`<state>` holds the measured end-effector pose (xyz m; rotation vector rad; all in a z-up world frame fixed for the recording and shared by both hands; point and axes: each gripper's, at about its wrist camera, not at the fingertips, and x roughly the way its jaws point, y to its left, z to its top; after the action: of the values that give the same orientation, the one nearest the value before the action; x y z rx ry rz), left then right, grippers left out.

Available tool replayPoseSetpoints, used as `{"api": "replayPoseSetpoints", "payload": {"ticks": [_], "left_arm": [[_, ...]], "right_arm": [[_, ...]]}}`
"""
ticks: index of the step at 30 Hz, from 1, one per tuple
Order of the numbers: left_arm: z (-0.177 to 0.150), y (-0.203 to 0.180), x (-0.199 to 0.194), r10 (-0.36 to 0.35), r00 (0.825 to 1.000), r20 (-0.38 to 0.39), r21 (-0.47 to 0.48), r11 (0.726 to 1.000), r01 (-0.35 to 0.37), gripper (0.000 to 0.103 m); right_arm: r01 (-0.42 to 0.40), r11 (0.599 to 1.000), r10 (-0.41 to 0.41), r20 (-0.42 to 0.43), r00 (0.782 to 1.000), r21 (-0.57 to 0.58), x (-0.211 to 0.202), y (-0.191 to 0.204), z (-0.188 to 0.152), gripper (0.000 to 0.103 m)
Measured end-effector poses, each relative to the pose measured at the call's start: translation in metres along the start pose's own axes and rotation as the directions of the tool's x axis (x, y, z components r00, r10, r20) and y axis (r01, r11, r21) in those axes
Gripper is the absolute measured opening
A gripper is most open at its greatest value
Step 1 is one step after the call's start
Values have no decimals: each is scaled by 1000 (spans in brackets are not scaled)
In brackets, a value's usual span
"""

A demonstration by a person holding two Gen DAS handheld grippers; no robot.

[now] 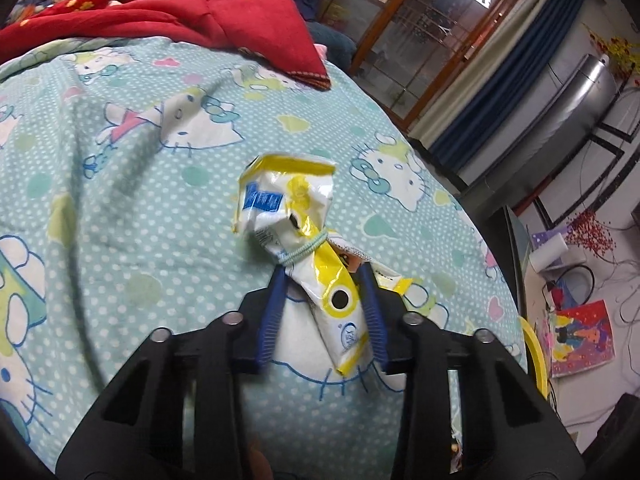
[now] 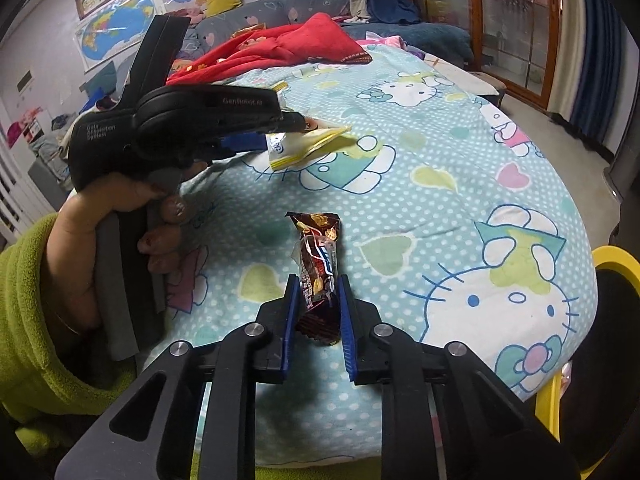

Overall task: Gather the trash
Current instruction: 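Grasp the brown candy bar with the right tool while the left tool grasps the yellow wrapper, then carry the candy bar and yellow wrapper over the yellow-rimmed bin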

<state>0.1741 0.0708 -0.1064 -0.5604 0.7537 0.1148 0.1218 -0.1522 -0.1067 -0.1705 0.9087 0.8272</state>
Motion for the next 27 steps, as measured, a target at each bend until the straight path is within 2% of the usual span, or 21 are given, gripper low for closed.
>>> {"api": "replayPoseSetpoints", "payload": {"ticks": [5, 6, 7, 18, 27], "left_arm": [[-3, -6, 0, -50, 999, -16, 22, 999, 50, 25], [-3, -8, -1, -59, 998, -15, 28, 998, 60, 15], [-4, -10, -2, -71, 997, -15, 37, 997, 71, 13], [-17, -51, -18, -116, 993, 10, 175, 978, 112, 13], [-26, -80, -30, -158, 987, 14, 262, 954, 149, 13]], "right_arm": [[-1, 1000, 0, 5, 1000, 30, -2, -7, 3, 18], [1, 999, -2, 8, 1000, 37, -2, -8, 4, 18], [7, 999, -7, 12, 1000, 50, -4, -11, 5, 18], [51, 985, -65, 82, 995, 168, -26, -45, 8, 18], [107, 942, -167, 167, 972, 318, -59, -90, 2, 18]]}}
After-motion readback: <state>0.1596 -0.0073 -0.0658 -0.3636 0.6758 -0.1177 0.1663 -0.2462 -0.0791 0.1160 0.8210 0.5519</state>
